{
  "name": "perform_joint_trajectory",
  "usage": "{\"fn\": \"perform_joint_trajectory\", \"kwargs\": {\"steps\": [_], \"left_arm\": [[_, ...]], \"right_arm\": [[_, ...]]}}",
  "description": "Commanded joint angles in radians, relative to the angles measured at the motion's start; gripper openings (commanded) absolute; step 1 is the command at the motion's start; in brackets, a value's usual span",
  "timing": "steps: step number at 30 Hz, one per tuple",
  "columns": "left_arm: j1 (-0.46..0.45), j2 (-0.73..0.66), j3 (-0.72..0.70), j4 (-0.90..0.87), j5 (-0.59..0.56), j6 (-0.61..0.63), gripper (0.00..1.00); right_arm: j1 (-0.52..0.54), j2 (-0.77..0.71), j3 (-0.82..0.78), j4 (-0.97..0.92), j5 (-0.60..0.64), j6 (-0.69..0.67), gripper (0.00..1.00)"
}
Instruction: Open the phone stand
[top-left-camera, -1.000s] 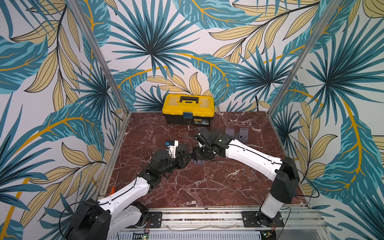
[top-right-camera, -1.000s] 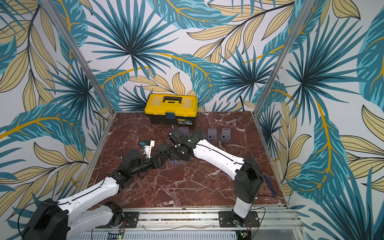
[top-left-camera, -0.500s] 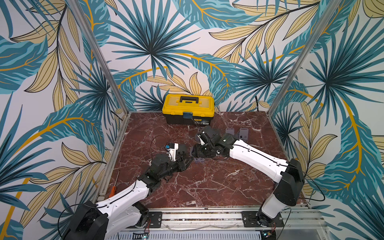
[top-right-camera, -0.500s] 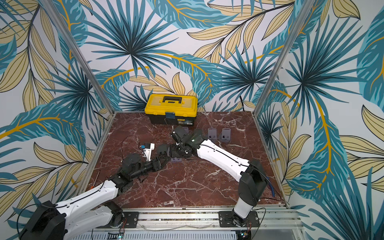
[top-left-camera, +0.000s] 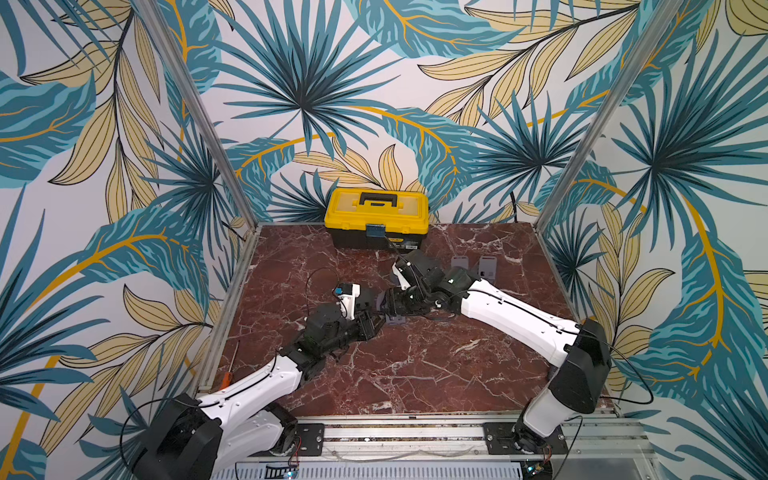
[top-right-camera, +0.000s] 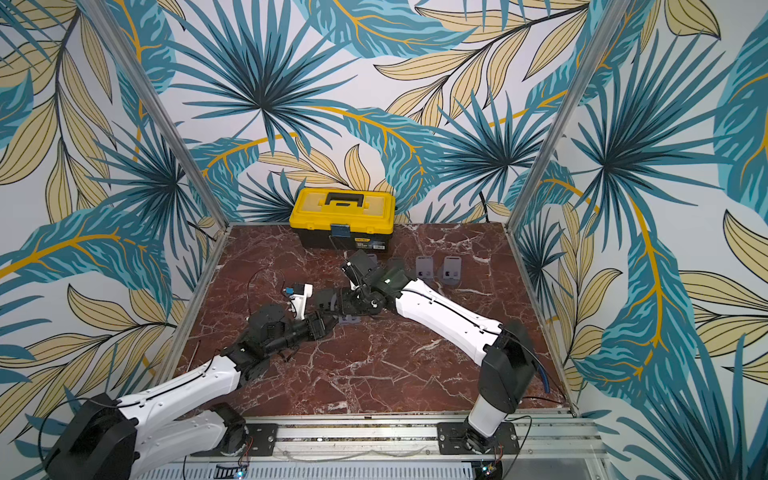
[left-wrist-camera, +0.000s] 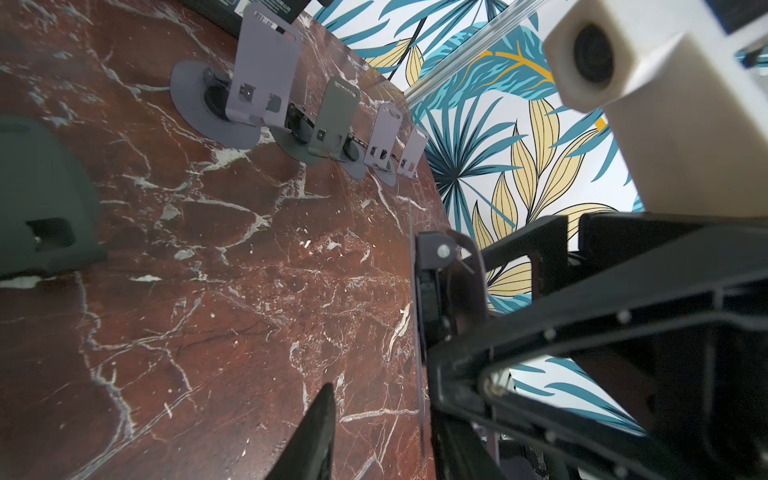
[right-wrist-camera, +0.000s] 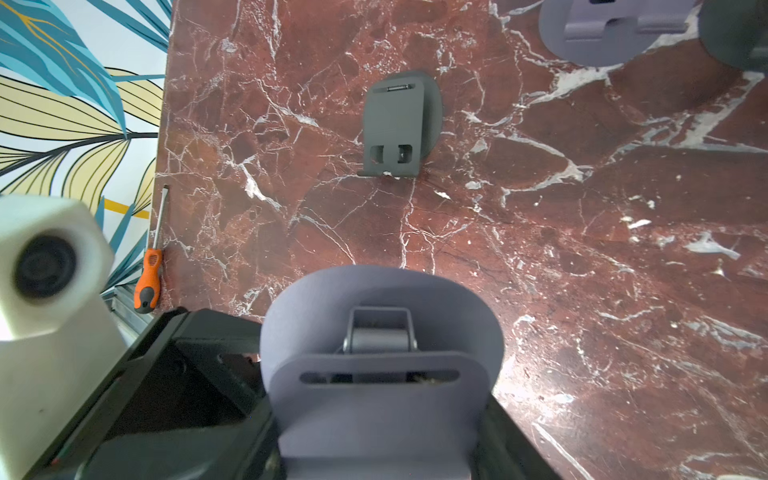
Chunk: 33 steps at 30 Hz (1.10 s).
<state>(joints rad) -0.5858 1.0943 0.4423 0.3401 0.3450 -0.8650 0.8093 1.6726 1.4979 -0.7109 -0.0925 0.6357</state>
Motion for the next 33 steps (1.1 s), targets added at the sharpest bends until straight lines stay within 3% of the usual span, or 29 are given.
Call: {"fn": "perform_joint_trajectory", "kwargs": {"steps": [1,9,13,21,33], "left_arm": [[-0.005,0.027,0.032,0.025,0.002,0.023,0.38],[-0.006,0.088,0.054,0.076,0.006,0.025,0.31],[-0.007,0.085,0.059,0.077,-0.01,0.036,0.19],[-0.006,0.059,0.044,0.076,-0.052,0.061,0.05],[0.012,0.082,-0.008,0.076,-0.099,0.114,0.0]], "right_arm": [[0.002,-0.015,0.006,0.02,-0.028,-0.006,0.41],[0.001,-0.003,0.01,0.035,-0.047,0.005,0.41],[0.001,0.003,0.011,0.037,-0.052,0.012,0.41],[0.001,0.002,0.011,0.012,-0.051,0.008,0.41],[-0.063,-0.012,0.035,-0.086,-0.108,-0.049,0.4]]}}
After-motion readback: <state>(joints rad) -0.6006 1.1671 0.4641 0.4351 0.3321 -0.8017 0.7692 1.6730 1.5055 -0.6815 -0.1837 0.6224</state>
